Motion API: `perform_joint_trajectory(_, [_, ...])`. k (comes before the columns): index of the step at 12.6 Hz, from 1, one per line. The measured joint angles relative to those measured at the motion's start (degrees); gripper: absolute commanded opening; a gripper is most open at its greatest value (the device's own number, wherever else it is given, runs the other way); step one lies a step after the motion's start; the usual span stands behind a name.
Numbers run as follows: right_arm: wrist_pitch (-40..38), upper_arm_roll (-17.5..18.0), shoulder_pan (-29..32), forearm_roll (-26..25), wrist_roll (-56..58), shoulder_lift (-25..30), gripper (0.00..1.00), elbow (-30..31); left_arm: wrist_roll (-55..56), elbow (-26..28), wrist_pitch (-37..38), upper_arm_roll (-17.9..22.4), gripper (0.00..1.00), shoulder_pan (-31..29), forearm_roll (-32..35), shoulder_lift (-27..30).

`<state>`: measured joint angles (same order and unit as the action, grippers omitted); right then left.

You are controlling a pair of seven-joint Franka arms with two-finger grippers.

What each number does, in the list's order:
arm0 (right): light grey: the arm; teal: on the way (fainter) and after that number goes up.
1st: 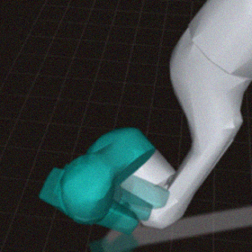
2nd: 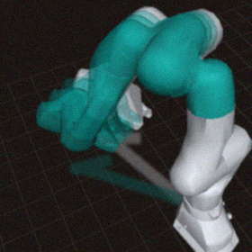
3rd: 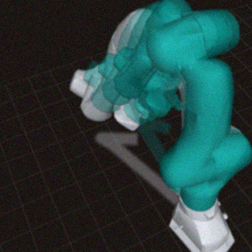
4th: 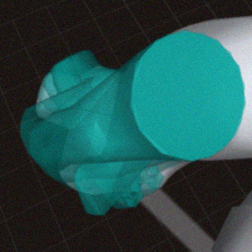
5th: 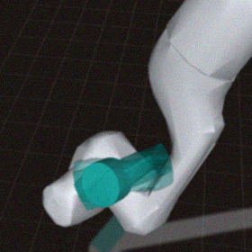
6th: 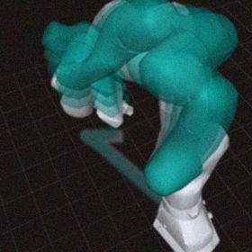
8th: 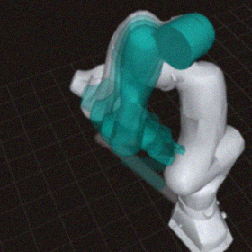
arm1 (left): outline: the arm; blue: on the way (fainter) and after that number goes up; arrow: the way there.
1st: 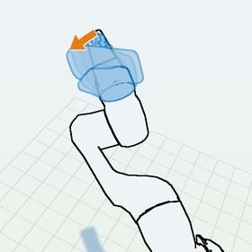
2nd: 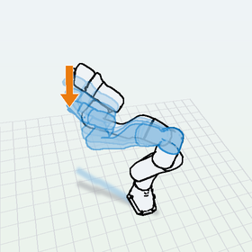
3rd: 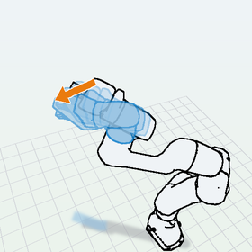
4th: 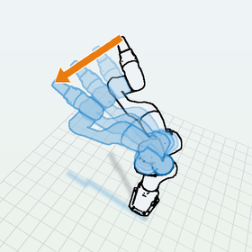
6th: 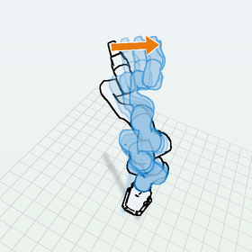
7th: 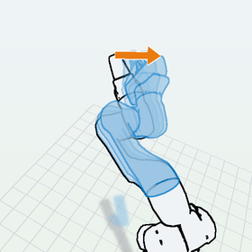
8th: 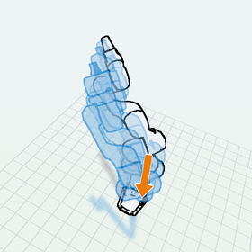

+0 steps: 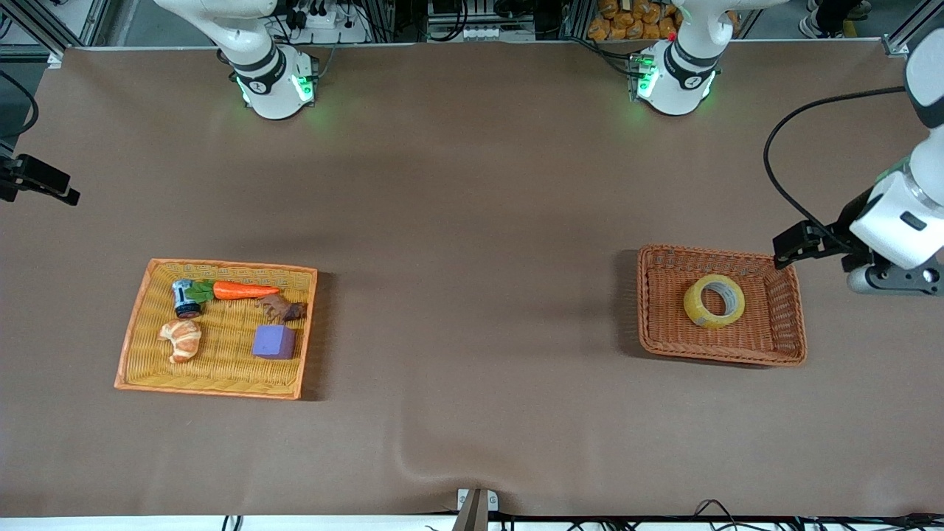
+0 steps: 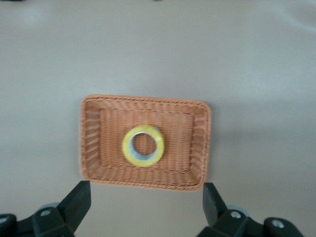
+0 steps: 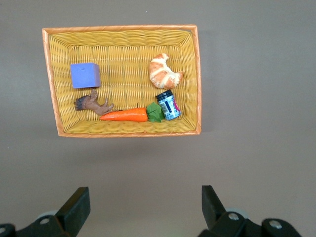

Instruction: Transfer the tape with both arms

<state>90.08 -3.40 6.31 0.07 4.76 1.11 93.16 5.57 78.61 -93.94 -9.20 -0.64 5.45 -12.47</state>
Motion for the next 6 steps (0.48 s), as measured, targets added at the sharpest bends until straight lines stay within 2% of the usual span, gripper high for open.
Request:
perform_joint_trajectory(2, [0.0,0.0,0.4,0.0,0.0,-0.1,1.0,0.0,0.3,0.0,0.9,0.0,1.0,0.0,2.0,0.8])
perform_joint_trajectory(6, [0.0,0.1,0.4,0.0,0.0,-0.1,1.0,-0.1,0.3,0.6,6.8,0.1,1.0,0.0,1.2,4.9])
